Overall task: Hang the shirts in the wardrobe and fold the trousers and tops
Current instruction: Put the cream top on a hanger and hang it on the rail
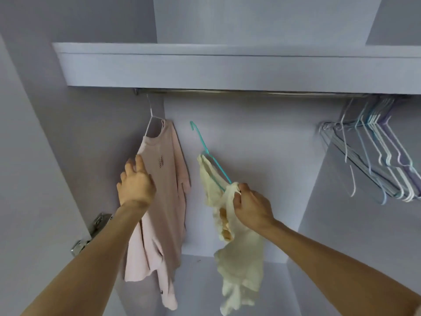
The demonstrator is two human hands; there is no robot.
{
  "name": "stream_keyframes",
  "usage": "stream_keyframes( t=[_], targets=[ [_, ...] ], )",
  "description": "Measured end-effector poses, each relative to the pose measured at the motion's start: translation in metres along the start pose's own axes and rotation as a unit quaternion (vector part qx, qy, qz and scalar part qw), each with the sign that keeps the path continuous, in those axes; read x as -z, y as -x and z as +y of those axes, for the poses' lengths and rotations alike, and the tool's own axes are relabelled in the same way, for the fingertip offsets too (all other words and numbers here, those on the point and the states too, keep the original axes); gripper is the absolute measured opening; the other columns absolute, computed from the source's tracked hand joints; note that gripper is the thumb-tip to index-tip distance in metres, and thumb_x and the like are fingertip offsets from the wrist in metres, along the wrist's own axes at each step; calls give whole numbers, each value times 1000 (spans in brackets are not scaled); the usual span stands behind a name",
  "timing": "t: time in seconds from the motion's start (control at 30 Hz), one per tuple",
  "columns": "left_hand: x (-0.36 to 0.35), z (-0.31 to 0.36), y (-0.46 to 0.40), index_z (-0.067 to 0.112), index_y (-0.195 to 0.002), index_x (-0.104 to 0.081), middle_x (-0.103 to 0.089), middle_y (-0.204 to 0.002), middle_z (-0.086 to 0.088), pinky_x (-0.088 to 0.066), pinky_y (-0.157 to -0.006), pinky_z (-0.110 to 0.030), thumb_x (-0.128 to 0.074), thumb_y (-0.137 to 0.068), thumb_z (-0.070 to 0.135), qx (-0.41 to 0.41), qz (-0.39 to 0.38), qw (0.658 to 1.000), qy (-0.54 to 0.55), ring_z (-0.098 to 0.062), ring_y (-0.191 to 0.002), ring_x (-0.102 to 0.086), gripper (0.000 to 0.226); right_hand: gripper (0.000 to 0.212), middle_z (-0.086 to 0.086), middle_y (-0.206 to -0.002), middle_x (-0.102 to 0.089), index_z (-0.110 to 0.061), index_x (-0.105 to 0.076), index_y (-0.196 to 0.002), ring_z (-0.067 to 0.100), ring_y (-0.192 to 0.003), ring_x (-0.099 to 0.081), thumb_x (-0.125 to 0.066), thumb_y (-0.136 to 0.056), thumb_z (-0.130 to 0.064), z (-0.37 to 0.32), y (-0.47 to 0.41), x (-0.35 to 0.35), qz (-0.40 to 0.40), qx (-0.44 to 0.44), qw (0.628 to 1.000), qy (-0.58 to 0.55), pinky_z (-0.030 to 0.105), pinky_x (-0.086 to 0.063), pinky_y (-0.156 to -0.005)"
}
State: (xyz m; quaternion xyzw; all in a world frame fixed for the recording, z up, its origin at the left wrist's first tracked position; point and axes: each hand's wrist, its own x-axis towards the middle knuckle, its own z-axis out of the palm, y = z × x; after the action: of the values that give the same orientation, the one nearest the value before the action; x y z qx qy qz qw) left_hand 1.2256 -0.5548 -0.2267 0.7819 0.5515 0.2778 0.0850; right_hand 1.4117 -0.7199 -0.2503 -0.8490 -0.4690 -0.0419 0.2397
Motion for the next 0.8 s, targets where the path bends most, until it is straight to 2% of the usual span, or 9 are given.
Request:
stream_keyframes(
  t=[0.1, 0.17, 0.23, 0.37, 0.47, 0.6, 0.8],
  targets=[
    [-5, -10, -9, 11, -149, -13, -40, -131, -24, -38, -85, -48, -38, -94, 6, -23, 28, 999, -20, -45, -110, -46, 60, 33, 14, -99, -66, -6, -43, -124, 33, -91, -61, -34, -96, -21, -16, -10, -19, 76, 9, 997, 0, 31, -35, -66],
    [-11, -16, -11, 13, -149, -17, -48, -117, -25, -36, -74, -44, -36, -92, -1, -43, 52, 997, -25, -46, -96, -52, 62, 32, 15, -97, -66, -4, -44, -122, 35, -89, -61, -35, -96, -20, -30, -17, -36, 111, 16, 993, -23, 31, -30, -64],
    [-19, -20, -9, 15, -149, -20, -50, -112, -24, -37, -72, -44, -35, -90, -5, -53, 71, 996, -28, -45, -90, -53, 64, 32, 16, -96, -66, -3, -45, -121, 36, -88, -61, -36, -96, -20, -46, -26, -49, 139, 21, 989, -48, 31, -30, -63],
    [-26, -20, -10, 16, -148, -24, -54, -108, -23, -37, -68, -42, -36, -92, -1, -78, 85, 993, -20, -44, -90, -54, 59, 34, 19, -93, -66, -2, -44, -124, 39, -85, -60, -39, -94, -19, -82, -47, -58, 176, 11, 977, -123, 34, -33, -63],
    [-26, -18, -11, 18, -147, -27, -59, -102, -24, -32, -66, -37, -37, -91, 2, -69, 68, 995, -14, -44, -91, -55, 59, 36, 18, -96, -66, -1, -42, -124, 38, -86, -61, -41, -93, -18, -104, -63, -54, 167, 10, 977, -135, 32, -31, -63],
    [-26, -17, -8, 20, -147, -26, -63, -90, -22, -33, -64, -37, -37, -91, 1, -58, 50, 997, -4, -43, -86, -56, 60, 30, 16, -101, -65, -2, -42, -120, 36, -91, -62, -38, -95, -18, -120, -78, -55, 137, -25, 981, -134, 32, -36, -65],
    [-17, -19, -7, 22, -147, -23, -64, -85, -19, -34, -63, -35, -37, -94, 6, -60, 32, 997, -22, -34, -69, -47, 58, 34, 15, -106, -65, -5, -39, -125, 35, -95, -62, -41, -94, -20, -120, -57, -75, 90, -63, 984, -138, 38, -45, -73]
  ],
)
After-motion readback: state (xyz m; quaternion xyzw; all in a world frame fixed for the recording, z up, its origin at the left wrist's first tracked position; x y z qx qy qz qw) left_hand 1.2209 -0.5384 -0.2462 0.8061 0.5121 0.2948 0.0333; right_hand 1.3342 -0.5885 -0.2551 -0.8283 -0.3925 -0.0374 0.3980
